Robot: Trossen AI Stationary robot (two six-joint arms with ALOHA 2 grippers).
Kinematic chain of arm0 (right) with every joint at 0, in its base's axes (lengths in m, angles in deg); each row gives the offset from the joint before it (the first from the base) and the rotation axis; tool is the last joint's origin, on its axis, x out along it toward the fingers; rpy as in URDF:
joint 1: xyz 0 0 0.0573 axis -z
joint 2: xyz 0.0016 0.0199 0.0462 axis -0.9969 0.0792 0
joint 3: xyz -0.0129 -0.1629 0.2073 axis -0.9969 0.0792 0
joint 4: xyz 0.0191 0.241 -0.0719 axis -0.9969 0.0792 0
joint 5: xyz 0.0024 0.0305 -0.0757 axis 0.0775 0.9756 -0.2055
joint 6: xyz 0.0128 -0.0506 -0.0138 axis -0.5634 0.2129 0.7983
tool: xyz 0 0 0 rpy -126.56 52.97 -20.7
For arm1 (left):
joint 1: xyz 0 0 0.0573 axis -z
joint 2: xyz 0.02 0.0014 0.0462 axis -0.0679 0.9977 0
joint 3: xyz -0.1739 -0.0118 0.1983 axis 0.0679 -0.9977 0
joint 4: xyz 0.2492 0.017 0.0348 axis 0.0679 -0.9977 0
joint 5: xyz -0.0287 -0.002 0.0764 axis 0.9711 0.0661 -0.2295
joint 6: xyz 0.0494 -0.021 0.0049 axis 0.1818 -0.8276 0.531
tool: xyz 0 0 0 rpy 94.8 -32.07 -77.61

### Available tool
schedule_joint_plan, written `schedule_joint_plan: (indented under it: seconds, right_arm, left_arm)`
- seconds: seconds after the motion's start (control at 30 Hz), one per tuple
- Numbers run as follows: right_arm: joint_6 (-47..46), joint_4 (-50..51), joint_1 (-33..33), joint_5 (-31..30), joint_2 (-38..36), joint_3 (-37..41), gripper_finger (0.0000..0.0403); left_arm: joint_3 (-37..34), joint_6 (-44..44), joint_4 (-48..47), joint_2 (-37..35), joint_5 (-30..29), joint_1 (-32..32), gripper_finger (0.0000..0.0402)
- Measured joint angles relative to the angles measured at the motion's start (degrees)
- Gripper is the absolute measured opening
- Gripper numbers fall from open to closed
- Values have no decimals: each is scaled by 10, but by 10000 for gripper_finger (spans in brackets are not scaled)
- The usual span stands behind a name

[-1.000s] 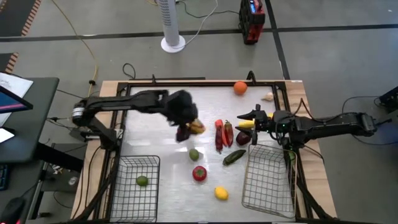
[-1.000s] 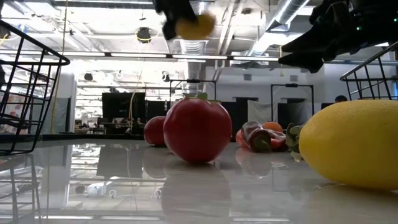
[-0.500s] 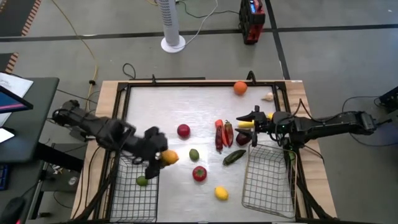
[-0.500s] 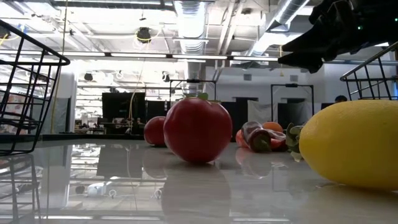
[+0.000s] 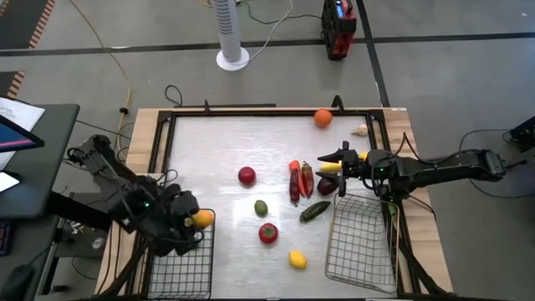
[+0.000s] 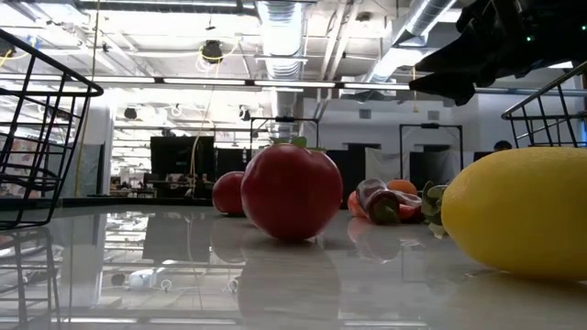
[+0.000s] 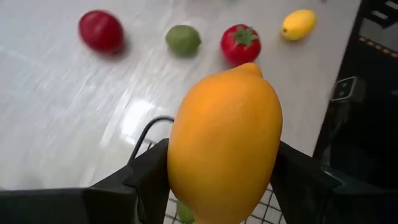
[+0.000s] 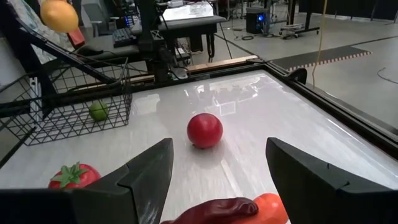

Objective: Sort produce into baskets
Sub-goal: Put the top left yellow lemon into the black wire basket, then put the top red tomato into the black wire basket

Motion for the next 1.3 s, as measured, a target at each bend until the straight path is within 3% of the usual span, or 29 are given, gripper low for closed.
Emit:
schedule_joint_plan:
  seconds: [0.27, 0.67, 1.03, 1.3]
  right_arm:
    - [2, 4, 0, 0, 0, 0, 285]
    - [2, 4, 15, -1, 0, 0, 286]
    - [1, 4, 17, -1, 0, 0, 285]
    - [-7, 4, 17, -1, 0, 0, 286]
  left_arm:
    - [-9, -167, -51, 9, -10, 69, 220]
    - [-144, -325, -58, 20, 177, 95, 248]
    - [-173, -285, -53, 20, 208, 65, 336]
    - [-173, -141, -57, 20, 189, -45, 343]
